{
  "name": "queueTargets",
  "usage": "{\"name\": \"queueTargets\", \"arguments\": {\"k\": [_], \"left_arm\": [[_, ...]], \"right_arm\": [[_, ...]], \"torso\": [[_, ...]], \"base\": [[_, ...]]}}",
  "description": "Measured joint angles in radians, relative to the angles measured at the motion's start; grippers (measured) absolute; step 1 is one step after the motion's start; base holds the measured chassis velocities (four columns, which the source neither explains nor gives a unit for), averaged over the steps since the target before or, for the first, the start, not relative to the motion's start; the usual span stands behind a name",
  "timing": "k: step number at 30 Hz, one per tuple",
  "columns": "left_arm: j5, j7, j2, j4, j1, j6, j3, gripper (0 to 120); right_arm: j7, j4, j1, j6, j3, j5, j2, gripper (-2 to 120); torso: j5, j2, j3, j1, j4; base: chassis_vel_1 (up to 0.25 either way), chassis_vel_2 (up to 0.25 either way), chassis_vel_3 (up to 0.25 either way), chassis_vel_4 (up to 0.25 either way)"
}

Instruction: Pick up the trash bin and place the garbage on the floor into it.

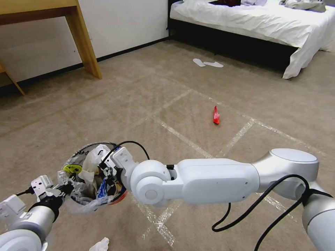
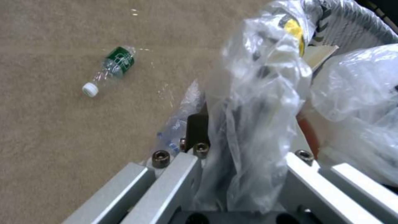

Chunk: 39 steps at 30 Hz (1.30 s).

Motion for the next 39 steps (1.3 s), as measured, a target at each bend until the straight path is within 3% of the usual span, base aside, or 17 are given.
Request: {"name": "queueTargets", "arguments": {"k": [15, 20, 28, 30, 35, 39], "left_arm": [[0.007, 0.004, -0.003, 0.003, 0.003, -0.002, 0.005, 1], [0.013, 0.005, -0.004, 0.003, 0.007, -0.003, 0.006, 1], [0.019, 0.006, -0.008, 0.002, 0.011, -0.003, 0.01, 1], [0.021, 0.007, -0.009, 0.001, 0.013, -0.003, 0.012, 1], [0.022, 0.007, -0.009, 0.0, 0.015, -0.004, 0.012, 1], [0.022, 0.007, -0.009, -0.004, 0.017, -0.004, 0.012, 1]], "right_arm": [[0.059, -0.019, -0.003, -0.041, 0.001, 0.057, 0.021, 2], [0.065, -0.004, -0.002, -0.045, 0.008, 0.063, 0.014, 27], [0.068, 0.015, 0.005, -0.045, 0.009, 0.063, 0.009, 48], [0.073, 0.026, 0.006, -0.045, 0.012, 0.064, 0.005, 64], [0.077, 0.036, 0.009, -0.045, 0.013, 0.066, 0.0, 76], [0.085, 0.046, 0.014, -0.045, 0.015, 0.069, -0.003, 93]], "torso": [[0.0, 0.0, 0.0, 0.0, 0.0], [0.0001, 0.0, 0.0, 0.0, 0.0], [0.0001, 0.0, 0.0, 0.0, 0.0], [0.0001, 0.0, 0.0, 0.0, 0.0], [0.0001, 0.0, 0.0, 0.0, 0.0], [0.0001, 0.0, 0.0, 0.0, 0.0]], "base": [[0.0, 0.0, 0.0, 0.0], [0.0, 0.0, 0.0, 0.0], [0.0, 0.0, 0.0, 0.0], [0.0, 0.0, 0.0, 0.0], [0.0, 0.0, 0.0, 0.0], [0.0, 0.0, 0.0, 0.0]]}}
